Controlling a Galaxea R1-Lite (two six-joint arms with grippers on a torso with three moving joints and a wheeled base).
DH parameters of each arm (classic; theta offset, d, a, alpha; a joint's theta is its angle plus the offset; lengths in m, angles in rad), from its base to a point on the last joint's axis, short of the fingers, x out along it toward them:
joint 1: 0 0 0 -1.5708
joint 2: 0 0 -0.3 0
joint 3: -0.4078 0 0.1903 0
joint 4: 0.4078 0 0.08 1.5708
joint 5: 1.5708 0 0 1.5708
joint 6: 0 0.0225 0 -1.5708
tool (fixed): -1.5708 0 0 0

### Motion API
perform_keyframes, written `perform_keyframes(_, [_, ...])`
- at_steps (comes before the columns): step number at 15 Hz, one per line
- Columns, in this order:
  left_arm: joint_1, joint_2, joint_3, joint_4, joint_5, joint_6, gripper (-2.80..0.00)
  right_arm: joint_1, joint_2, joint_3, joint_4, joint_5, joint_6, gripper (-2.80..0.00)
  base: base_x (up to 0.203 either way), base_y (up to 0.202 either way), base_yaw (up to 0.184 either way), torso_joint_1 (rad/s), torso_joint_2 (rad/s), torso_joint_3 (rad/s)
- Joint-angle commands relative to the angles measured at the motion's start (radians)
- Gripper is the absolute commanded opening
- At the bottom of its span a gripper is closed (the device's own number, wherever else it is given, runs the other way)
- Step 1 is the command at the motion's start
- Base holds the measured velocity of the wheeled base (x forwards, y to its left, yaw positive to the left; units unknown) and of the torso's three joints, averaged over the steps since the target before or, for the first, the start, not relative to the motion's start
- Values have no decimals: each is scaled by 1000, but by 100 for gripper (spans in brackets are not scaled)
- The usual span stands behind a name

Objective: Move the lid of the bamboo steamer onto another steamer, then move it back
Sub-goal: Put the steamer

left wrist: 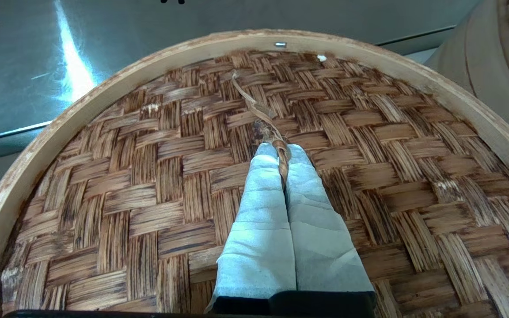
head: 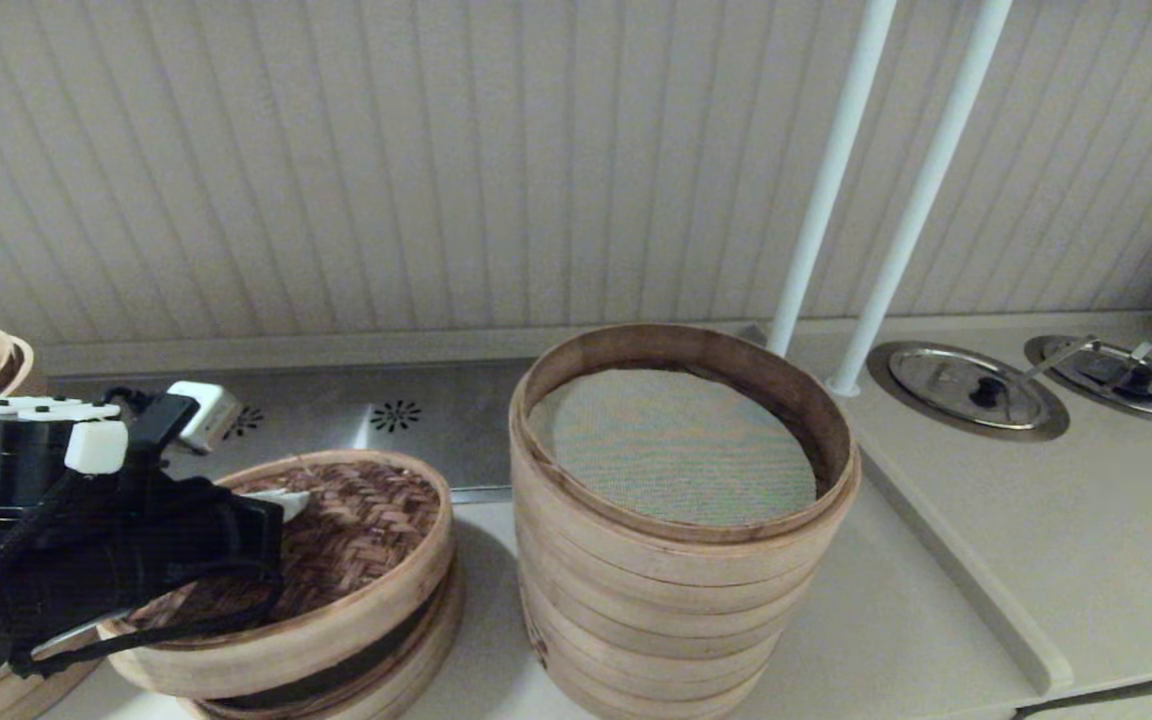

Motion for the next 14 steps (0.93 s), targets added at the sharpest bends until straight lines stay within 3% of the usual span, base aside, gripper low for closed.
perform_keyframes(1, [0,16,-1,-4,0,-1,-280,0,0,3,0,0,0,-280,0,0,0,0,0,0])
perform_keyframes(11, [0,46,24,-19,-2,-3,-280,-1,0,3,0,0,0,-280,0,0,0,0,0,0])
perform_keyframes(14, [0,43,22,-72,0,-4,-280,0,0,3,0,0,0,-280,0,0,0,0,0,0])
